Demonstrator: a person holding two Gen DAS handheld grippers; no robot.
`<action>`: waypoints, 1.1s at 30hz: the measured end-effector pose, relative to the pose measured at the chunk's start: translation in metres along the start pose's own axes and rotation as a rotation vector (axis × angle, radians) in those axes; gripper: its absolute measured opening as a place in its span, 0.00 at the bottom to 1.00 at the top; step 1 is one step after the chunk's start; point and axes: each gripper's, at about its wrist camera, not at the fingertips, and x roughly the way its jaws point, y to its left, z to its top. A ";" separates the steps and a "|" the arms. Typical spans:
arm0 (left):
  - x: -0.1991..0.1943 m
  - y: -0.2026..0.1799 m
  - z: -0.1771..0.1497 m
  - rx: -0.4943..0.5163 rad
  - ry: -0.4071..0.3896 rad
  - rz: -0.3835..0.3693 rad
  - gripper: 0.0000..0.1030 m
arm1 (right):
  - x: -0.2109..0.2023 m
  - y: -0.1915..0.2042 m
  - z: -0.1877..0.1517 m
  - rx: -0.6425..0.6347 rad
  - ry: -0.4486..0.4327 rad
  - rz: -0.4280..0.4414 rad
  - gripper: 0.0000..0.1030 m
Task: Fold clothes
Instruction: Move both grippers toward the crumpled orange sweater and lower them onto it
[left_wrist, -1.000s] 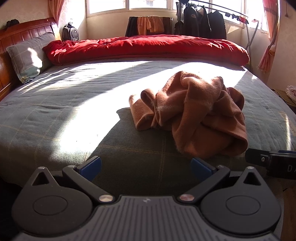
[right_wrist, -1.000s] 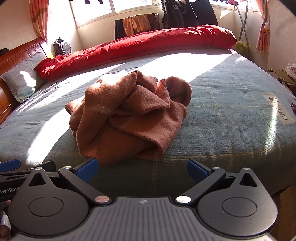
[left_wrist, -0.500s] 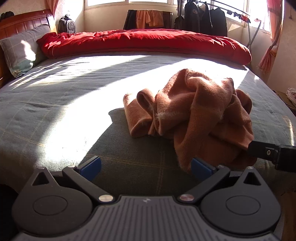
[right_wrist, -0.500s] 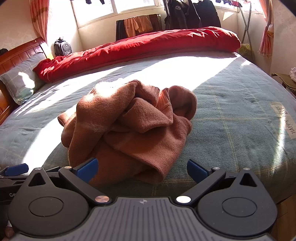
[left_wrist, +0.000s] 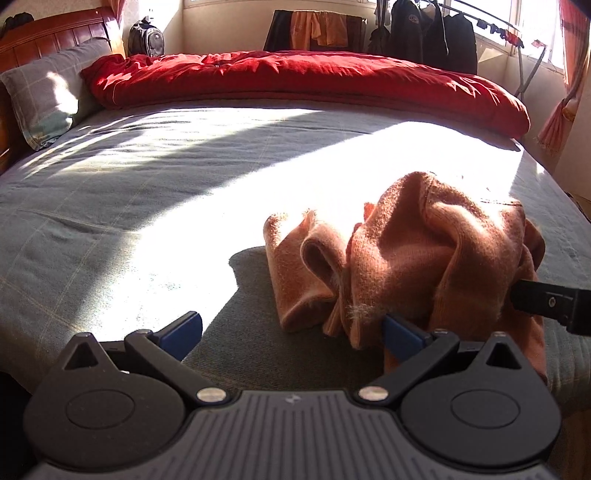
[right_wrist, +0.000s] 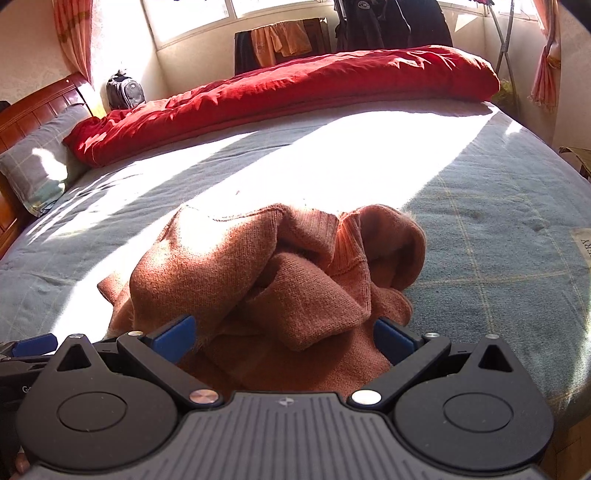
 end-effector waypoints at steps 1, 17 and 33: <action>0.000 0.000 0.001 0.002 -0.002 -0.002 1.00 | 0.003 0.000 0.002 0.001 0.005 0.004 1.00; 0.009 0.026 -0.005 0.000 -0.009 -0.145 1.00 | -0.013 -0.035 0.007 0.002 -0.102 0.148 1.00; 0.019 0.050 -0.037 -0.029 0.006 -0.292 1.00 | -0.023 -0.028 -0.010 -0.288 -0.269 0.185 1.00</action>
